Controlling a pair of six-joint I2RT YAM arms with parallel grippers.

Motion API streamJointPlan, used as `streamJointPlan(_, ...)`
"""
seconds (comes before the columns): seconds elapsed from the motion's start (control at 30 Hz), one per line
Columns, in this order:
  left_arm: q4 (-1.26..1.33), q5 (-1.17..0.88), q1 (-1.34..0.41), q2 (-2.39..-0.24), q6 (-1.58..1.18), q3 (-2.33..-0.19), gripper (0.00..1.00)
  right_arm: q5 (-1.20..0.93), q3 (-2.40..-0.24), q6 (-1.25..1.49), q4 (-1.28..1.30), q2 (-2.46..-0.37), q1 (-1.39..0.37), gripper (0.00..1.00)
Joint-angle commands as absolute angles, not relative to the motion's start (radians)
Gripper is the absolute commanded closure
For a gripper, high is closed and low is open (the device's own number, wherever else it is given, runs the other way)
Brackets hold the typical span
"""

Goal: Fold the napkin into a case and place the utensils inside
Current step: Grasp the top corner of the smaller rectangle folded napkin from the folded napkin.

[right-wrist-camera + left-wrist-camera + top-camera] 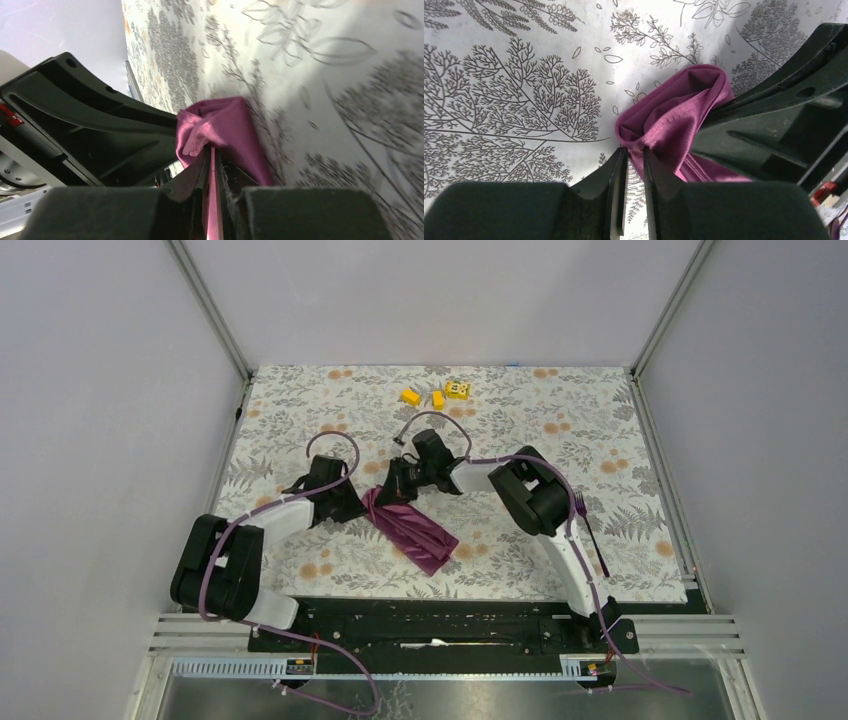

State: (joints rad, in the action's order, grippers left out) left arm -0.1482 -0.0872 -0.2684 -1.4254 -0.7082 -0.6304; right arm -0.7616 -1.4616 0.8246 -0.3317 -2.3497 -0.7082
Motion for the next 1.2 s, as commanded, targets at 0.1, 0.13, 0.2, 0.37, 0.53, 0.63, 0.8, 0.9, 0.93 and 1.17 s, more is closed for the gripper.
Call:
streamJointPlan(0.1, -0.004, -0.117, -0.272, -1.495, -0.722, -0.617, 0.78, -0.737, -1.497, 0.923, -0.514, -2.419, -0.763, 0.87)
streamJointPlan(0.13, -0.003, -0.116, -0.274, -1.492, -0.722, -0.615, 0.78, -0.725, -1.472, 0.931, -0.546, -2.412, -0.763, 0.85)
streamJointPlan(0.2, -0.013, -0.118, -0.275, -1.478, -0.717, -0.616, 0.78, -0.703, -1.439, 0.925, -0.571, -2.391, -0.761, 0.8)
streamJointPlan(0.37, -0.145, -0.05, -0.271, -1.316, -0.726, -0.626, 0.64, -0.674, -1.391, 0.919, -0.561, -2.37, -0.738, 0.8)
streamJointPlan(0.53, -0.249, -0.046, -0.268, -1.283, -0.692, -0.729, 0.55, -0.671, -1.349, 0.933, -0.588, -2.359, -0.717, 0.82)
streamJointPlan(0.63, -0.25, -0.046, -0.268, -1.329, -0.679, -0.756, 0.68, -0.678, -1.347, 0.939, -0.598, -2.363, -0.716, 0.85)
streamJointPlan(0.8, -0.229, -0.045, -0.27, -1.393, -0.674, -0.778, 0.68, -0.68, -1.354, 0.936, -0.592, -2.363, -0.716, 0.85)
streamJointPlan(0.9, -0.21, -0.048, -0.272, -1.418, -0.668, -0.783, 0.69, -0.68, -1.362, 0.937, -0.59, -2.369, -0.717, 0.87)
streamJointPlan(0.93, -0.206, -0.045, -0.274, -1.427, -0.667, -0.786, 0.69, -0.681, -1.363, 0.939, -0.592, -2.372, -0.716, 0.87)
streamJointPlan(1.17, -0.189, -0.032, -0.284, -1.474, -0.664, -0.8, 0.77, -0.684, -1.368, 0.937, -0.589, -2.379, -0.716, 0.88)
